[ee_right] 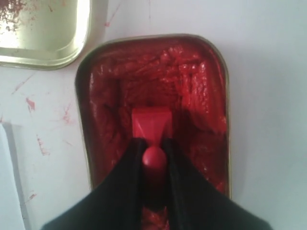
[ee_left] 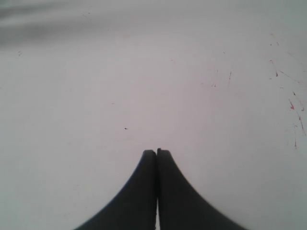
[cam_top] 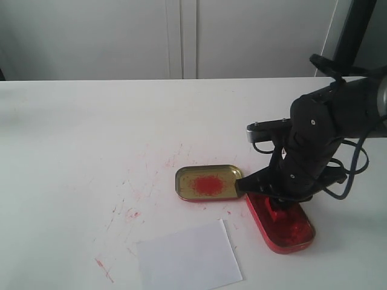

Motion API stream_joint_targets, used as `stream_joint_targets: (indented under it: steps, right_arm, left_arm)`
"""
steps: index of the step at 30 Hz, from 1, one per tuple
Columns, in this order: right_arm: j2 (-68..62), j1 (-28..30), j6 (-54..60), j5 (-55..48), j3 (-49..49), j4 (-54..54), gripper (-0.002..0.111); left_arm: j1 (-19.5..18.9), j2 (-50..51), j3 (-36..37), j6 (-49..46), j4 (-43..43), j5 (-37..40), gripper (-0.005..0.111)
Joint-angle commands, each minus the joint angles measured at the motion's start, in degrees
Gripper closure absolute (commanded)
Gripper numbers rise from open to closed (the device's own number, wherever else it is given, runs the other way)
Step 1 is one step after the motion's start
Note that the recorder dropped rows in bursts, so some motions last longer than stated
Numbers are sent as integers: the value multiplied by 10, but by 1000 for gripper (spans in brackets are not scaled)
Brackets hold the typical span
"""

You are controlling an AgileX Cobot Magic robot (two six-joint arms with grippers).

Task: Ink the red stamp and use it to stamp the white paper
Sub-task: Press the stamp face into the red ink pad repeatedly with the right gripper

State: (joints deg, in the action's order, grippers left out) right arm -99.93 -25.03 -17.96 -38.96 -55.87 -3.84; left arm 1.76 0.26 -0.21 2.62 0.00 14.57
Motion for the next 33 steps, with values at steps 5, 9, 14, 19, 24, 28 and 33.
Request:
stream_joint_targets:
  steps: [5, 9, 14, 19, 24, 28, 33]
  right_arm:
    - [-4, -1, -2, 11, 0, -6, 108]
    - [-33, -1, -2, 17, 0, -6, 108]
    - [-79, -1, -2, 12, 0, -7, 108]
    - [-107, -1, -2, 7, 0, -6, 108]
    - [-119, -1, -2, 7, 1, -7, 108]
    - [-127, -1, -1, 12, 11, -8, 108]
    - [-129, -1, -1, 33, 29, -8, 108]
  left_arm:
    - [-1, -3, 2, 0, -6, 0, 107]
    - [-1, -3, 2, 0, -6, 0, 107]
    - [-1, -3, 2, 0, -6, 0, 107]
    - [-1, -3, 2, 0, -6, 0, 107]
    - [-1, -3, 2, 0, -6, 0, 107]
    - [-1, -3, 2, 0, -6, 0, 107]
    - [-1, -3, 2, 0, -6, 0, 107]
